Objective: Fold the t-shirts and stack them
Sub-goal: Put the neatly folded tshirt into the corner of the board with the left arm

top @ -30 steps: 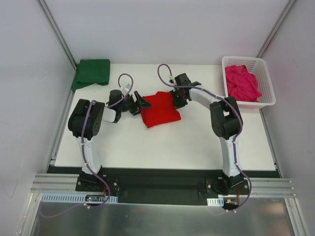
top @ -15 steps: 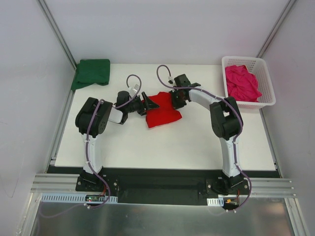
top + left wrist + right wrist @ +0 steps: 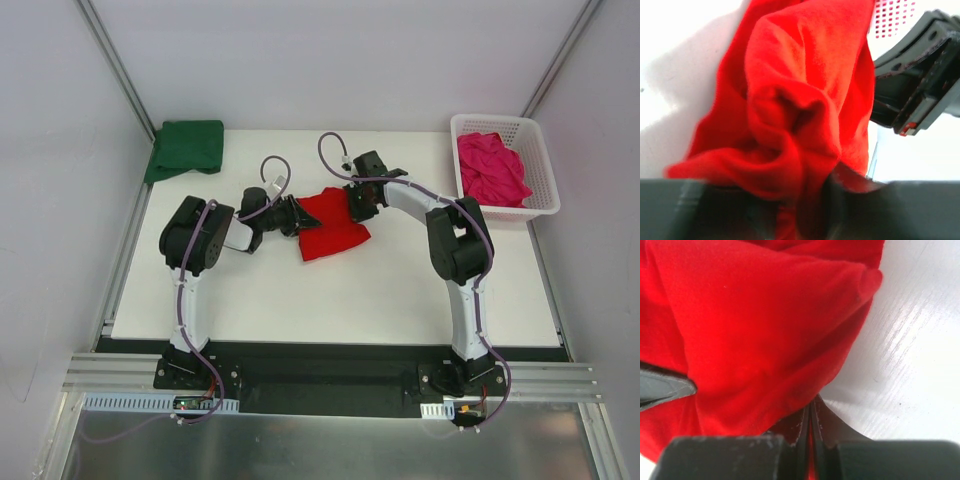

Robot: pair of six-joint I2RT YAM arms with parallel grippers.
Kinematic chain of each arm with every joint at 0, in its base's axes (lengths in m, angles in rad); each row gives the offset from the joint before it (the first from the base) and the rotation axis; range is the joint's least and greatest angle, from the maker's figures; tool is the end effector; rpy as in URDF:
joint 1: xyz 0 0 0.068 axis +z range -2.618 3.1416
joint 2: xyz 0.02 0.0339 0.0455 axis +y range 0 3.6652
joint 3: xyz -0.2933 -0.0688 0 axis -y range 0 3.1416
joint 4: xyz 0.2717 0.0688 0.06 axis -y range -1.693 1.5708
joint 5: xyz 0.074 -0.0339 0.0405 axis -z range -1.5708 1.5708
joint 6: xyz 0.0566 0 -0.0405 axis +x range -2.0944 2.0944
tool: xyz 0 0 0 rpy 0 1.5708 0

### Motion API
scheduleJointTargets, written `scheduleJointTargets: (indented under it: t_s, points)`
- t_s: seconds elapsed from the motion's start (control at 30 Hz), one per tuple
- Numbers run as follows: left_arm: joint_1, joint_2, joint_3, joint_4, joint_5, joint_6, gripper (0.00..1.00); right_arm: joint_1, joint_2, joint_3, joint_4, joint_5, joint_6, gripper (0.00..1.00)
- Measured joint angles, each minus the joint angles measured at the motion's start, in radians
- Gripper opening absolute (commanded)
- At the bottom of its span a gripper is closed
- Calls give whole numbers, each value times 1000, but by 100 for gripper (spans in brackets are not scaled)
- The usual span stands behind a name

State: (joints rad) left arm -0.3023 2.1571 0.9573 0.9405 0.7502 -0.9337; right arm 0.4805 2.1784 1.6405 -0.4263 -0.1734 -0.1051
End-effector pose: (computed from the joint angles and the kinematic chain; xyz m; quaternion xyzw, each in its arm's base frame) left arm 0.4164 -0.1703 0.0968 -0.0166 0.7704 -0.5654 0.2942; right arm 0.4615 0.2516 0.1600 -0.2992 0.9028 0.1367 0.2769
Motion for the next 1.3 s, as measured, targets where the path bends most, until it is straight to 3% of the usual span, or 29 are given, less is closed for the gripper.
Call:
scheduleJointTargets:
  t_s: [0.03, 0.1, 0.13, 0.17, 0.27, 0.33, 0.47, 0.5, 0.57, 0.93, 1.1, 1.3]
  points:
    - [0, 4, 1, -6, -1, 0, 0, 0, 0, 0, 0, 0, 0, 1]
    - [0, 13, 3, -7, 2, -10, 0, 0, -1, -2, 2, 0, 0, 5]
    - [0, 16, 6, -5, 5, -11, 0, 1, -2, -3, 2, 0, 0, 12]
    - [0, 16, 9, -7, 6, -11, 0, 1, -3, -6, 4, 0, 0, 33]
    - [0, 16, 11, -13, 9, -13, 0, 5, -19, -23, 11, 1, 14, 52]
    - [0, 16, 13, -18, 10, -13, 0, 10, -38, -44, 16, 25, 19, 57]
    - [0, 14, 18, -34, 28, -13, 0, 13, -97, -117, 19, 113, 31, 91]
    - [0, 10, 18, -42, 31, -13, 0, 12, -113, -138, 14, 140, 38, 95]
    - [-3, -3, 18, -66, 35, -11, 0, 6, -157, -195, 3, 204, 56, 100]
    - [-13, -76, 75, -161, 61, 5, 0, -105, -551, -409, -60, 486, 190, 100]
    - [-12, -78, 84, -169, 62, -1, 0, -117, -652, -435, -64, 505, 208, 100]
    - [-10, -78, 157, -183, 67, -13, 0, -113, -665, -526, -78, 485, 225, 100]
